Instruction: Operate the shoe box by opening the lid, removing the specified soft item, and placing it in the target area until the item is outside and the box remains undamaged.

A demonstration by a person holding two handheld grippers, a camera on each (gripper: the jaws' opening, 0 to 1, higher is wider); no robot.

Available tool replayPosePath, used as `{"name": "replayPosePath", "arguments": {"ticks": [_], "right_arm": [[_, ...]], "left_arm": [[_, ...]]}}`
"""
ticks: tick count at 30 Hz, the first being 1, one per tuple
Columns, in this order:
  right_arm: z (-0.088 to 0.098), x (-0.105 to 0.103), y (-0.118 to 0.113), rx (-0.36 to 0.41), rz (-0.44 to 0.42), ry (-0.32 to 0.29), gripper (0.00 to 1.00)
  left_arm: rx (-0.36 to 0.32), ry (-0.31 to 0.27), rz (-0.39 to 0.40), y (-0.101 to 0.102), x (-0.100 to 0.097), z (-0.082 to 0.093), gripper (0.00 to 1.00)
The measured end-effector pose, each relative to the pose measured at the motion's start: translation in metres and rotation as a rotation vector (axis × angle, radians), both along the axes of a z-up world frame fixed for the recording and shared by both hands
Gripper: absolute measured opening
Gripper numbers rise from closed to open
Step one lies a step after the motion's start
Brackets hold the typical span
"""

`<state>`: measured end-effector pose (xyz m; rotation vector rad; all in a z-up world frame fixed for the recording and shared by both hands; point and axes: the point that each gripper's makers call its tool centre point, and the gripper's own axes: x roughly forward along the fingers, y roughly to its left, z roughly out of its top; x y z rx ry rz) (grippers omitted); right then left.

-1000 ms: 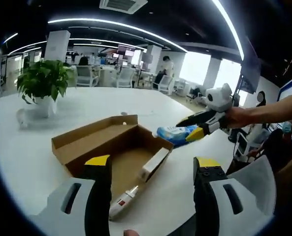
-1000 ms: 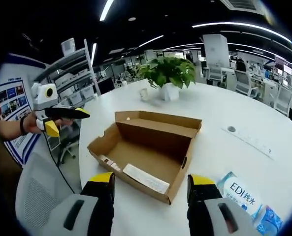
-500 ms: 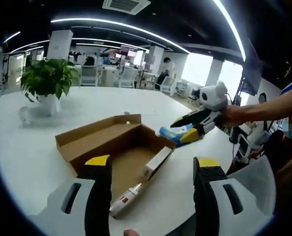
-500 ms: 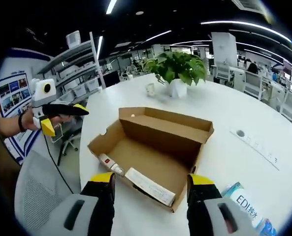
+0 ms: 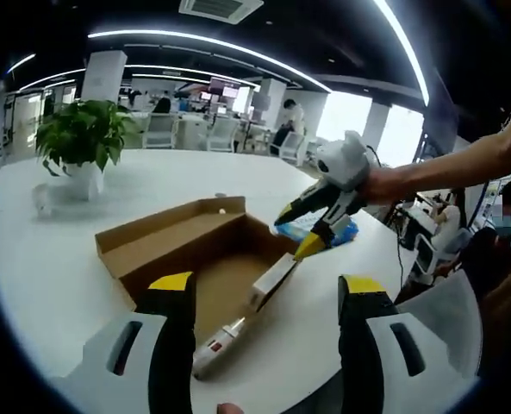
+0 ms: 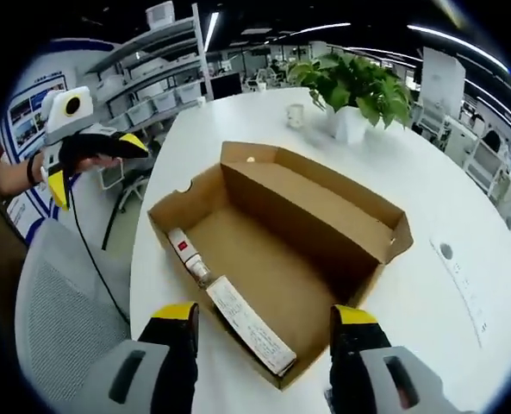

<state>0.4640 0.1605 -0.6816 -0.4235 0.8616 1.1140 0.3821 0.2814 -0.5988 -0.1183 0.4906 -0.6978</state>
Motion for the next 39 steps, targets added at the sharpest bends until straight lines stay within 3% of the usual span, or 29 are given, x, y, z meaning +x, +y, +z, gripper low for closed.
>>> {"name": "replayPosePath", "arguments": {"ticks": [10,25,30,39], "right_arm": [[-0.021,0.009,0.015,-0.088,0.109,0.017,0.61],[-0.046,-0.003,0.026,-0.211,0.318,0.068,0.65],[-0.052,-0.002,0.03,-0.277,0.408,0.039,0.65],[-0.065,0.007,0.024,-0.336,0.45,-0.019,0.62]], "left_arm": [[0.005,0.016,-0.004,0.0,-0.008,-0.005,0.66],[0.019,0.033,0.028,0.012,-0.012,-0.012,0.66],[0.026,0.045,0.03,0.013,-0.012,-0.018,0.66],[0.023,0.044,0.037,0.015,-0.009,-0.017,0.66]]}}
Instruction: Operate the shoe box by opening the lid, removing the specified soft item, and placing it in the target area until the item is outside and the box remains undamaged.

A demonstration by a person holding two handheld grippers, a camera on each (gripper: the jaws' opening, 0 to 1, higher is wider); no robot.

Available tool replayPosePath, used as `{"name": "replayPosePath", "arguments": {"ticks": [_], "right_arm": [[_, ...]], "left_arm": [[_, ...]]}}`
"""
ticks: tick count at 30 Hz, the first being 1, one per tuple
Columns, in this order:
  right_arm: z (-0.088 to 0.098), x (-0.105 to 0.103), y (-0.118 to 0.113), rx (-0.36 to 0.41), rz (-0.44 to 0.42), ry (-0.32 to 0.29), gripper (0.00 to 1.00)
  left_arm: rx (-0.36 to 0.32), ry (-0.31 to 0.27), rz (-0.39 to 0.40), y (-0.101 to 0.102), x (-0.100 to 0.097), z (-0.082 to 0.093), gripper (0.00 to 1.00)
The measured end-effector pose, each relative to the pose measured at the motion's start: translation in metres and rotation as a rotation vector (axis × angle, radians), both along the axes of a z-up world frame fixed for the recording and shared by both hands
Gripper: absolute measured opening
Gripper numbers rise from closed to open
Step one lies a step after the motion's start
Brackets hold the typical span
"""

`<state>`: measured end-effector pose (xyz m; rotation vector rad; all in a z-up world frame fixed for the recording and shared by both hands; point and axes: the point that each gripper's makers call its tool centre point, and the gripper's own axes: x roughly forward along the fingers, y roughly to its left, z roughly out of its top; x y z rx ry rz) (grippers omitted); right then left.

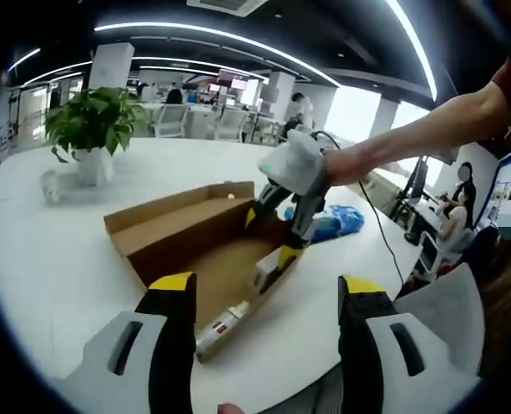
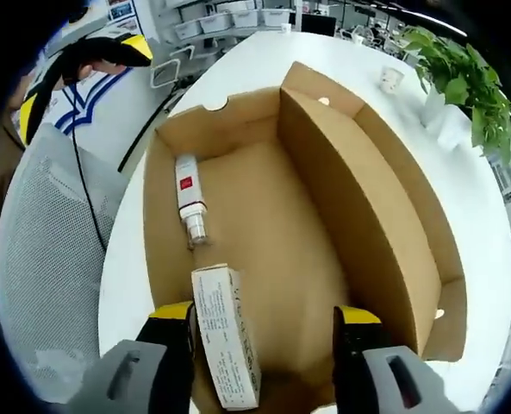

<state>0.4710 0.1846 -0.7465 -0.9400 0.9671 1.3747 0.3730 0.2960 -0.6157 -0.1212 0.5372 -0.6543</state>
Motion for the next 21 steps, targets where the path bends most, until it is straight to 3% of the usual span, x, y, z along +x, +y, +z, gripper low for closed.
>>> {"name": "replayPosePath", "arguments": {"ticks": [12,18,21], "right_arm": [[-0.006,0.004,-0.006,-0.035,-0.015,-0.017,0.54],[-0.02,-0.007,-0.008,-0.078,0.046,-0.026,0.36],[-0.026,-0.005,-0.009,-0.104,0.047,-0.043,0.34]], "left_arm": [[0.003,-0.002,0.002,0.002,0.001,0.001,0.66],[0.005,-0.003,0.002,0.001,0.001,0.001,0.66],[0.007,-0.002,0.006,0.003,0.001,0.001,0.66]]}}
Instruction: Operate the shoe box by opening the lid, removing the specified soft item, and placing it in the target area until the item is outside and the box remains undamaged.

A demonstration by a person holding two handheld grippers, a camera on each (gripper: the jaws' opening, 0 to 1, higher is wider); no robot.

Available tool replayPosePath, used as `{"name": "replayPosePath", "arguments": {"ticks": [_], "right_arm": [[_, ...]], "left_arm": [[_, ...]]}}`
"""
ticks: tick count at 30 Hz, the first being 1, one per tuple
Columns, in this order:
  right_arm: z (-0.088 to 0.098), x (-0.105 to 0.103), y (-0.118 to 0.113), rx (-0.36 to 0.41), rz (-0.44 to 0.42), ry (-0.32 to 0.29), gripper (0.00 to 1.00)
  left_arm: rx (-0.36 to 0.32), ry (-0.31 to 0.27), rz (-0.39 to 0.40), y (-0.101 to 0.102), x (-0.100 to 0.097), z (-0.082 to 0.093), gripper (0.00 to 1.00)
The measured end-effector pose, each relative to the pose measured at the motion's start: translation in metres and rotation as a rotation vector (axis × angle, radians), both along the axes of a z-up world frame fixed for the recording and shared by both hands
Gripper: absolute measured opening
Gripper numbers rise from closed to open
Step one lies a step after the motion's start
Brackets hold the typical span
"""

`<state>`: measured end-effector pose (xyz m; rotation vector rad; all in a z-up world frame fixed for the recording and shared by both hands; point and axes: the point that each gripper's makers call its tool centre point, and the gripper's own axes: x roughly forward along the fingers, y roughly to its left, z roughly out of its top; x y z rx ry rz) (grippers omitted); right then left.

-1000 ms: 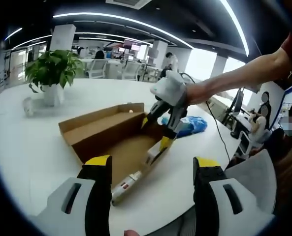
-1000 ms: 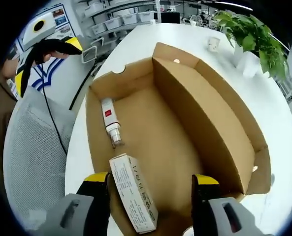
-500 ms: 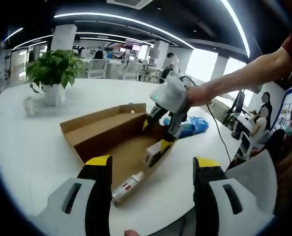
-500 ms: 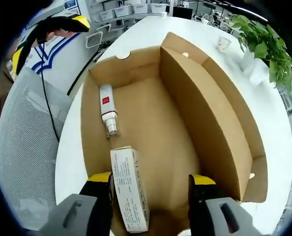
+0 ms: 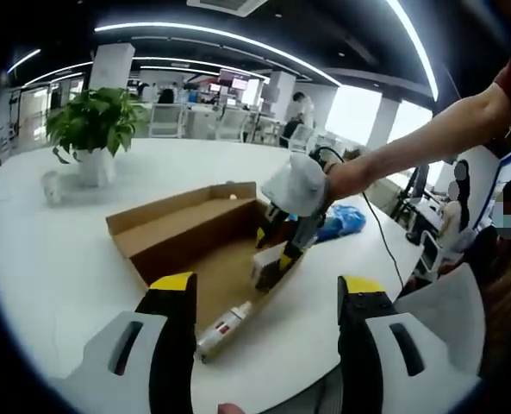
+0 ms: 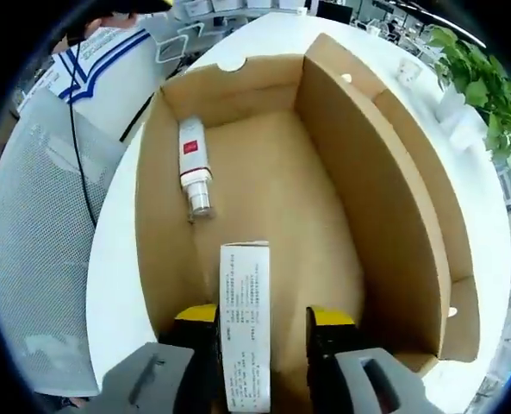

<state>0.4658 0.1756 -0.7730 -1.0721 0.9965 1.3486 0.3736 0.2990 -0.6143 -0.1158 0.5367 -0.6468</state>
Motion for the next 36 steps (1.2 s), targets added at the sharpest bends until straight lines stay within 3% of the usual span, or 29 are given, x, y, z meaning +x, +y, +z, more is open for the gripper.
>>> {"name": "replayPosePath", "arguments": {"ticks": [6,8,10,23,36], "right_arm": [[-0.001,0.003,-0.003,-0.016,-0.02,-0.007,0.31],[-0.002,-0.002,-0.003,-0.006,-0.034,0.023,0.2],[-0.004,-0.003,-0.002,0.006,-0.03,0.005,0.17],[0.007,0.002,0.0,0.041,-0.065,-0.014,0.17],[0.039,0.009,0.002,0.103,-0.122,-0.032,0.17]], "left_arm": [[0.002,0.003,0.013,0.003,-0.001,-0.001,0.65],[0.004,0.005,0.014,0.003,-0.002,-0.001,0.65],[0.0,0.005,0.015,0.002,-0.003,-0.001,0.65],[0.003,0.001,0.029,0.006,-0.006,0.0,0.65],[-0.004,-0.011,0.036,0.006,-0.006,0.004,0.65]]}}
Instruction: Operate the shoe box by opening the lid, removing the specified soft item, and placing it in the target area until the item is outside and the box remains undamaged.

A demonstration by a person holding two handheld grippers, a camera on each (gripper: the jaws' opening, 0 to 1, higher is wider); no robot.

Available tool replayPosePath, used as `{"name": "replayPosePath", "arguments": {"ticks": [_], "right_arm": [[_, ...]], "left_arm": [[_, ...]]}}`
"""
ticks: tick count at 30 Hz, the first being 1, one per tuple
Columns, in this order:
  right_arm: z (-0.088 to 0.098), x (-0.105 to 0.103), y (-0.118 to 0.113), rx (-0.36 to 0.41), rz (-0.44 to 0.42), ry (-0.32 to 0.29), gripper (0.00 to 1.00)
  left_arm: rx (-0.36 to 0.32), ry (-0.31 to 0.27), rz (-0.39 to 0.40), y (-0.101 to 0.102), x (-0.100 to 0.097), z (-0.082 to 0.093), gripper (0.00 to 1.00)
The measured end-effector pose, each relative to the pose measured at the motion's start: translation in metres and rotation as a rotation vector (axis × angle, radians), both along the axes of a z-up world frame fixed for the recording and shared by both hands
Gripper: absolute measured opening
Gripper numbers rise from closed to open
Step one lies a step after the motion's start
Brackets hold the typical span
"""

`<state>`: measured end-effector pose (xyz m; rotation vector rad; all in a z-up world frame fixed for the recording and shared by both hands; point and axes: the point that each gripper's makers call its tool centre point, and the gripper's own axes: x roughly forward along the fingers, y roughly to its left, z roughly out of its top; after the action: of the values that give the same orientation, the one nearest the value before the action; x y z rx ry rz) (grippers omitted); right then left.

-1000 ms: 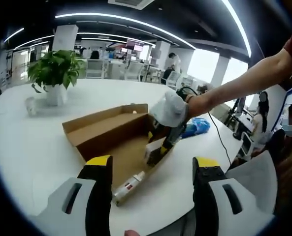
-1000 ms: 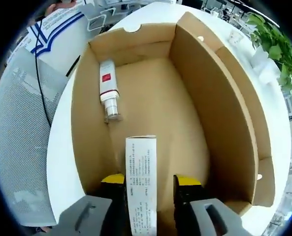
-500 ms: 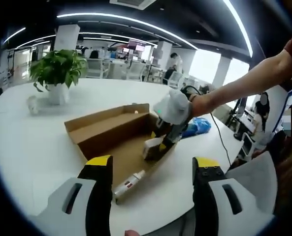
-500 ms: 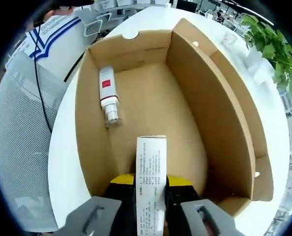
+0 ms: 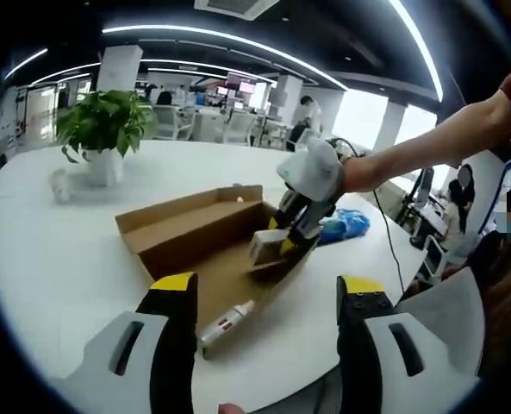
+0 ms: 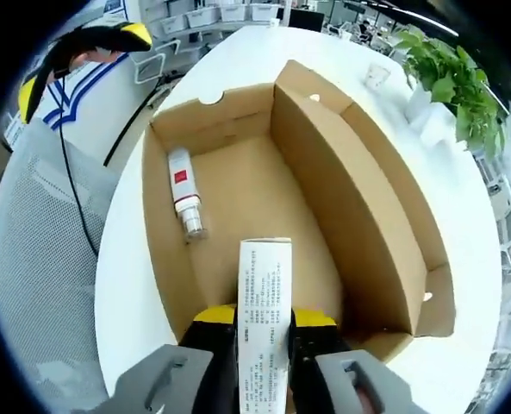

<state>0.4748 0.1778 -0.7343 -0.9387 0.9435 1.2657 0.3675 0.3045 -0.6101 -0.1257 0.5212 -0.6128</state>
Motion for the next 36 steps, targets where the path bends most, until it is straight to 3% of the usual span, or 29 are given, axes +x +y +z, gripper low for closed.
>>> {"name": "replayPosePath", "arguments": {"ticks": [18,31,36], "right_arm": [[0.047,-0.004,0.009,0.087,-0.028,-0.045,0.17],[0.079,-0.012,0.002,0.112,-0.011,-0.102,0.17],[0.086,-0.017,-0.011,0.105,-0.013,-0.123,0.17]], "left_arm": [[-0.006,-0.024,-0.023,-0.01,0.001,0.007,0.65],[-0.014,-0.046,-0.045,-0.019,0.005,0.016,0.65],[-0.019,-0.055,-0.058,-0.025,0.006,0.019,0.65]]}}
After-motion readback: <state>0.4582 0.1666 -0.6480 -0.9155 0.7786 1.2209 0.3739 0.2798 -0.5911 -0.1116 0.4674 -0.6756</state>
